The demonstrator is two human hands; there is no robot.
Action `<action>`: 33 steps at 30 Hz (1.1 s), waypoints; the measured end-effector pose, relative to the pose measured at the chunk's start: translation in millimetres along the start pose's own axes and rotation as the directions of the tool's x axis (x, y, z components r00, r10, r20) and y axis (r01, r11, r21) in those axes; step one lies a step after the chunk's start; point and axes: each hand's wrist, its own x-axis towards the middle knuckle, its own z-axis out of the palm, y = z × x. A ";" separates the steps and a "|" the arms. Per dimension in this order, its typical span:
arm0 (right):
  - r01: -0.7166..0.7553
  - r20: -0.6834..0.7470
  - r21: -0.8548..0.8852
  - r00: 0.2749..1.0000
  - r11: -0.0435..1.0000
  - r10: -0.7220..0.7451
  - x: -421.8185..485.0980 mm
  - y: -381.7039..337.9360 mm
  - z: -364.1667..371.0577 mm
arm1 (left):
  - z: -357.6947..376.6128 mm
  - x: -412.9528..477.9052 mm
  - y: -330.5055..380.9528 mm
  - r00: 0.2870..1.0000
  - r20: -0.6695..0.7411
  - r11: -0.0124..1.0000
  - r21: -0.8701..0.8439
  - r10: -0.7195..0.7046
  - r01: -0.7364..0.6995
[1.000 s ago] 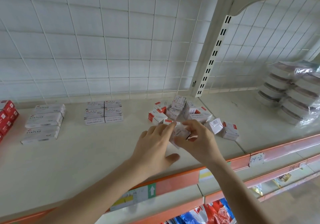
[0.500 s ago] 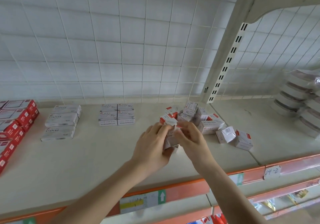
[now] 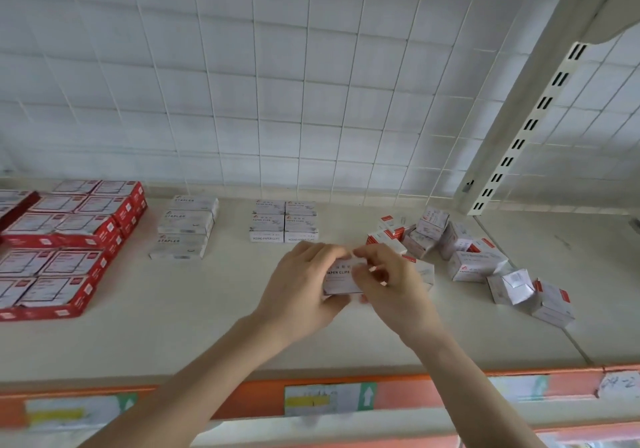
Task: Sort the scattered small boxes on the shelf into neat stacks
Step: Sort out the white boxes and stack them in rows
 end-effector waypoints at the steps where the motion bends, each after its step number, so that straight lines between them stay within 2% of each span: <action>1: 0.013 0.006 -0.013 1.000 1.000 -0.013 1.1 -0.9 3.8 | -2.5 -1.3 -2.2 1.000 0.000 1.000 0.029 -0.007 0.007; 9: 0.147 -0.042 -0.150 0.987 0.978 -0.155 -1.2 -3.6 15.5 | -9.7 -5.6 -6.0 0.996 0.057 0.975 0.215 -0.074 0.060; 20: 0.072 -0.201 -0.110 0.975 0.991 -0.094 -19.3 24.0 -31.8 | 26.8 15.7 23.7 0.981 0.169 0.978 0.200 -0.092 0.057; 24: -0.008 -0.268 -0.203 0.962 0.979 -0.048 -24.0 40.7 -60.3 | 42.0 24.9 33.5 0.972 0.208 0.981 0.182 -0.107 0.069; 29: -0.139 -0.420 -0.285 0.908 0.948 0.007 -18.3 60.5 -97.2 | 52.1 27.3 37.0 0.974 0.189 0.981 0.170 -0.125 0.093; 31: -0.230 -0.486 -0.321 0.873 0.919 0.049 -13.6 68.0 -110.5 | 54.8 26.7 37.0 0.981 0.177 0.981 0.186 -0.082 0.049; 33: -0.358 -0.484 -0.385 0.863 0.851 0.144 -8.2 73.7 -122.6 | 56.2 27.3 40.0 0.986 0.148 0.977 0.211 -0.074 0.042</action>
